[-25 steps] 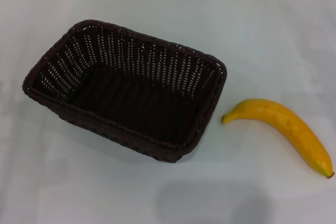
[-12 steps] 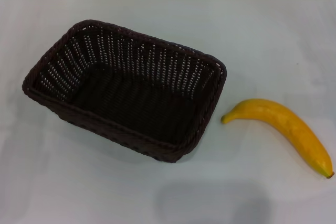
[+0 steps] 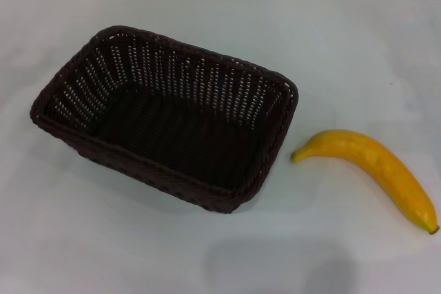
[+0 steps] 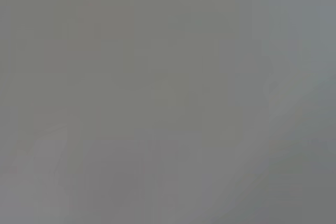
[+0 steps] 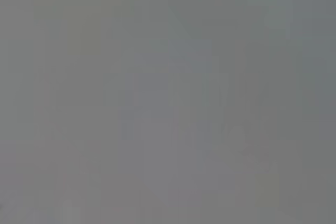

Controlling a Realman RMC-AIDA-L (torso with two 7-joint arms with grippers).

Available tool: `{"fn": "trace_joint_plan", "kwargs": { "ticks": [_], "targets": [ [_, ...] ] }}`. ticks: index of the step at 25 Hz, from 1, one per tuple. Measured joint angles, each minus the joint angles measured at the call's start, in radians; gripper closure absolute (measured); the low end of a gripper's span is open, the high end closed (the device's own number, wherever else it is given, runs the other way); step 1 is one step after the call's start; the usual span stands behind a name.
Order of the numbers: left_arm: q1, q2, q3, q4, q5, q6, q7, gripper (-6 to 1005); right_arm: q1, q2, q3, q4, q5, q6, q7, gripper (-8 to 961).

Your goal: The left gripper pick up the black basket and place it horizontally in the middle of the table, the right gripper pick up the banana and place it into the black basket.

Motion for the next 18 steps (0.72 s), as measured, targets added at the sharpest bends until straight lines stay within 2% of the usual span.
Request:
{"fn": "trace_joint_plan", "kwargs": {
  "ticks": [5,8,9,13,18],
  "targets": [
    [-0.187,0.082,0.002,0.072,0.504,-0.09,-0.389,129,0.01,0.0,0.0,-0.001,0.0,0.001,0.0,95],
    [-0.289,0.11,0.002,0.11,0.753,-0.177,-0.535,129,0.015,0.0,0.0,-0.001,0.0,0.001,0.0,95],
    [-0.323,0.113,0.002,0.134,0.844,-0.21,-0.581,129,0.017,0.0,-0.001,-0.001,0.0,0.001,0.0,95],
    [-0.414,0.109,0.013,0.18,1.062,-0.289,-0.675,134,0.021,0.001,-0.001,-0.001,0.0,0.003,0.0,95],
    [-0.49,0.088,0.063,0.184,1.233,-0.31,-0.733,161,0.022,0.002,-0.001,0.002,0.0,0.026,0.0,95]
  ]
}}
